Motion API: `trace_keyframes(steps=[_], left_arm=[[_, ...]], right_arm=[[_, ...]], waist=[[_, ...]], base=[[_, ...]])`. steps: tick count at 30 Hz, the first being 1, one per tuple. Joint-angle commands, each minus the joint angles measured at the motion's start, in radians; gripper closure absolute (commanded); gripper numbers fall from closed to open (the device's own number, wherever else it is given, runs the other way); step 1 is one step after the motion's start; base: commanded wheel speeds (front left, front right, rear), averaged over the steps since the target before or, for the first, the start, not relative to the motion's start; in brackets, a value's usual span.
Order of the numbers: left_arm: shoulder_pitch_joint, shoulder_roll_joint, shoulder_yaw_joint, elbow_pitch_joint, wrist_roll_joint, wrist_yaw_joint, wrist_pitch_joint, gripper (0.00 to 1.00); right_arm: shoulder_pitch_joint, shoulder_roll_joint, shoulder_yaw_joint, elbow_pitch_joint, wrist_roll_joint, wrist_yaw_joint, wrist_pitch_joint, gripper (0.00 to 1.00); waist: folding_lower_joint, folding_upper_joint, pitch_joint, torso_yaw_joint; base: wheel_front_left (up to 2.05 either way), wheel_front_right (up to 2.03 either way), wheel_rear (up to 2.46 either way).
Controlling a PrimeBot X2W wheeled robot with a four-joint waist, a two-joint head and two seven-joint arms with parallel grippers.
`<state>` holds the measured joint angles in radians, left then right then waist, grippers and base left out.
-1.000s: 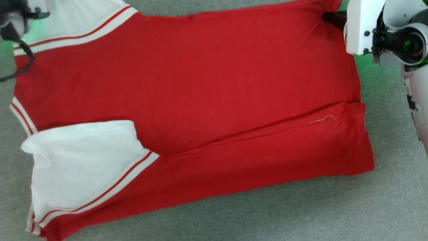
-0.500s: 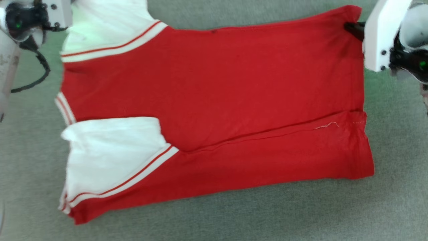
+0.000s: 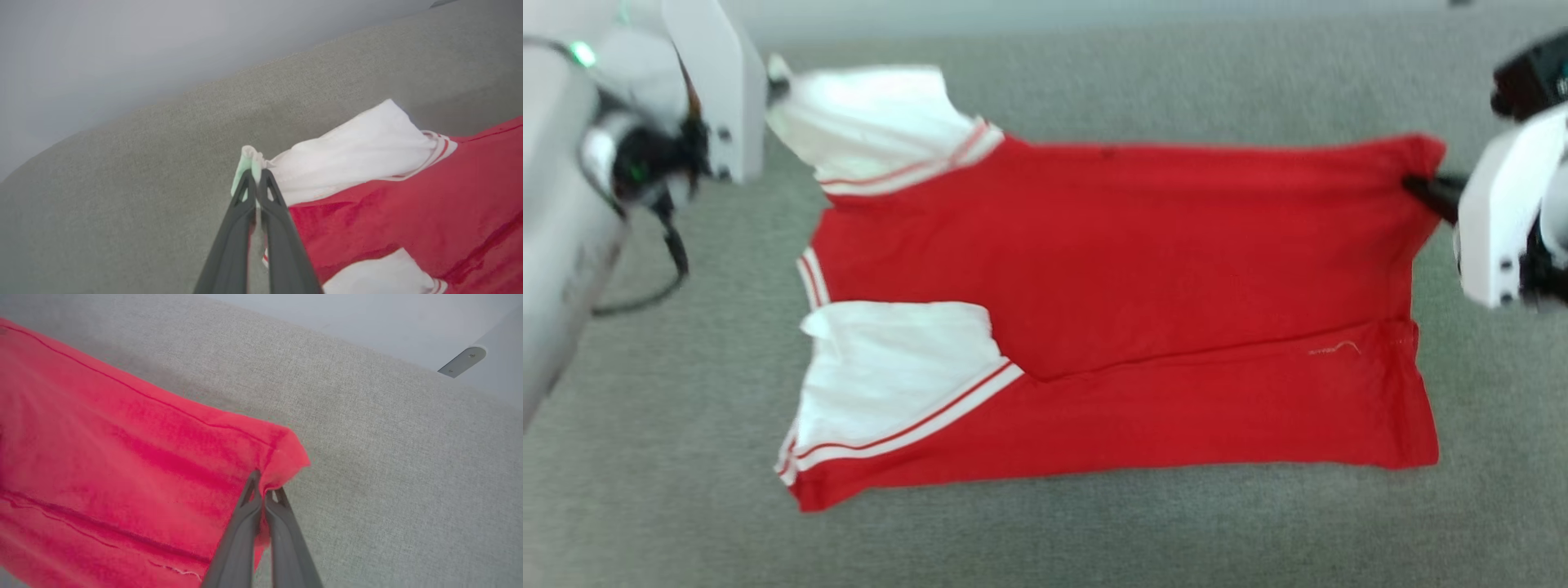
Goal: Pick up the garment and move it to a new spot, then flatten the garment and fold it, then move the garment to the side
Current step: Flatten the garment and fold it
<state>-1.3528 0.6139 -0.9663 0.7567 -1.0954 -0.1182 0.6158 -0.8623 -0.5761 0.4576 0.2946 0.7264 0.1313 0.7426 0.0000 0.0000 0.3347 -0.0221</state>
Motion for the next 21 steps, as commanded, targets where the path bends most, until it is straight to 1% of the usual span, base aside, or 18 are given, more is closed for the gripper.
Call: trace_keyframes(steps=[1,4,7,11,13,14,17,19,21], left_arm=[[0.036,0.017,-0.003,-0.040,-0.006,0.018,0.001,1.00],[0.109,0.068,-0.006,-0.179,-0.017,0.069,0.009,1.00],[0.197,0.122,-0.008,-0.338,-0.043,0.136,0.030,1.00],[0.318,0.190,-0.022,-0.561,-0.069,0.245,0.053,1.00],[0.371,0.217,-0.027,-0.654,-0.080,0.296,0.054,1.00],[0.397,0.224,-0.033,-0.686,-0.086,0.314,0.055,1.00],[0.458,0.230,-0.051,-0.736,-0.101,0.349,0.054,1.00],[0.492,0.217,-0.061,-0.732,-0.117,0.350,0.047,1.00],[0.520,0.201,-0.071,-0.704,-0.138,0.341,0.046,1.00]], right_arm=[[0.036,-0.015,-0.012,-0.017,0.006,-0.001,0.002,1.00],[0.114,-0.045,-0.038,-0.064,0.022,-0.001,0.011,1.00],[0.196,-0.062,-0.077,-0.100,0.026,-0.001,0.021,1.00],[0.309,-0.057,-0.128,-0.133,0.026,-0.001,0.041,1.00],[0.362,-0.048,-0.152,-0.141,0.021,-0.001,0.051,1.00],[0.387,-0.045,-0.162,-0.142,0.012,-0.001,0.057,1.00],[0.451,-0.018,-0.176,-0.139,0.000,-0.001,0.068,1.00],[0.482,0.002,-0.168,-0.133,-0.003,-0.001,0.078,1.00],[0.496,0.019,-0.167,-0.124,-0.012,-0.001,0.078,1.00]], waist=[[0.0000,0.0000,-0.077,0.053],[0.0000,0.0000,-0.101,0.065],[0.0000,0.0000,-0.116,0.074],[0.0000,0.0000,-0.125,0.082],[0.0000,0.0000,-0.123,0.083],[0.0000,0.0000,-0.122,0.085],[0.0000,0.0000,-0.119,0.084],[0.0000,0.0000,-0.120,0.080],[0.0000,0.0000,-0.119,0.076]], base=[[0.00,0.00,0.00],[0.00,0.00,0.00],[0.00,0.00,0.00],[0.00,0.00,0.00],[0.00,0.00,0.00],[0.00,0.00,0.00],[0.00,0.00,0.00],[0.00,0.00,0.00],[0.00,0.00,0.00]])
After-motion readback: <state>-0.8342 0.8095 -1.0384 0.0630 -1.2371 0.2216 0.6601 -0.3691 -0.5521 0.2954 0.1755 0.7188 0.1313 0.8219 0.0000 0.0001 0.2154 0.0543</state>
